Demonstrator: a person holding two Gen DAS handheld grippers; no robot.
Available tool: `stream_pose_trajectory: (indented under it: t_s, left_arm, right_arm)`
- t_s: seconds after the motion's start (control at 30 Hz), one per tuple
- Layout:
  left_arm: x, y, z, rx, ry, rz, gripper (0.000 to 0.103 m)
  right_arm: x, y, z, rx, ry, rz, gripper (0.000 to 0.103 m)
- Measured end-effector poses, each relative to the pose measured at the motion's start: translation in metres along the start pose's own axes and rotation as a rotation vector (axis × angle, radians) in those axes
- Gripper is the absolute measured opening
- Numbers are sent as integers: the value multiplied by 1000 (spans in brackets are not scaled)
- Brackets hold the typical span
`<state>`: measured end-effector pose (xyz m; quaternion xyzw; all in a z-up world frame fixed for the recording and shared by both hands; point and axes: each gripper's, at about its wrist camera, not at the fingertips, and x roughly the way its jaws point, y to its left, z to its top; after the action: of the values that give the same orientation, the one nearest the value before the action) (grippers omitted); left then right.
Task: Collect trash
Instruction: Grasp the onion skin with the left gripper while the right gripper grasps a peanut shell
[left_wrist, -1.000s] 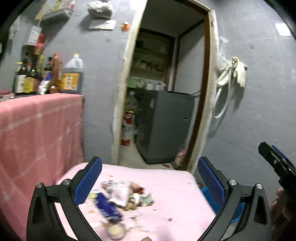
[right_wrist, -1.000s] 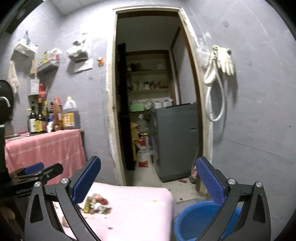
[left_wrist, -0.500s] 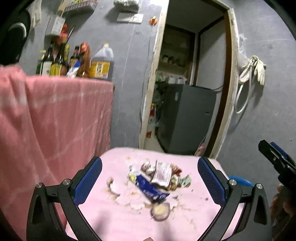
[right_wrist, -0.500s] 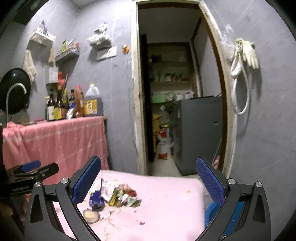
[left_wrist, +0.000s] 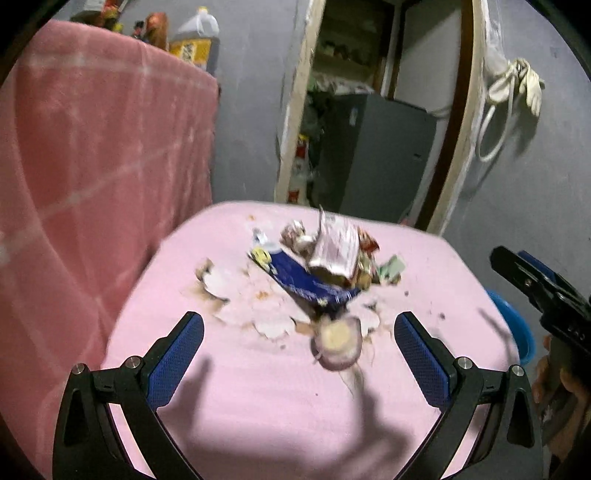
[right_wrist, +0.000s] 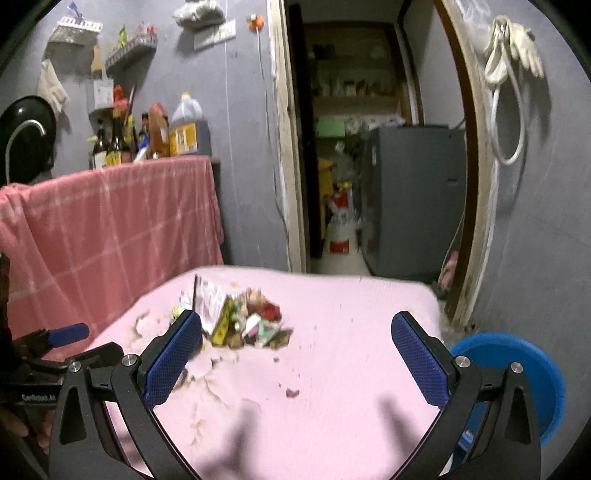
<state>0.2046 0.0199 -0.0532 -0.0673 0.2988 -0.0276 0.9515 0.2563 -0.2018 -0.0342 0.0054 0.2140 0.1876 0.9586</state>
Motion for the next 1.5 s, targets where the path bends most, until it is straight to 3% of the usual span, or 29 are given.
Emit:
stream_pose_trajectory:
  t_s: [0.13,0.3,0.53,0.67,0.73,0.9,1.1,1.2,1.5]
  left_arm:
    - [13,-4,-4,27,52,-30,98]
    - [35,-9,-7,46,145,-55,70]
    - [49,-8,-6,26,189,-93,51]
    - [53,-9,-4,33,210,-114,27]
    - [53,-7,-3,21,211,-117,23]
    - [54,3,1,-33,206,-138,20]
    - [52,10,5,-68,197,-127,19]
    - [50,12,6,-79,193,-124,18]
    - [52,13,8,-101,188,-117,18]
  right_arm:
    - [16,-4,-6,1,70,12,101]
    - [28,-8,-11,9,120,30,97]
    - [44,-6,-13,3,172,52,94]
    - [56,-6,-12,9,212,63,88]
    - [64,-6,-12,18,240,76,87]
    - [85,-4,-11,24,309,99,72]
    - [108,-1,-7,16,374,112,66]
    - [121,1,-8,-12,423,107,51]
    - [141,10,-4,-135,485,160,48]
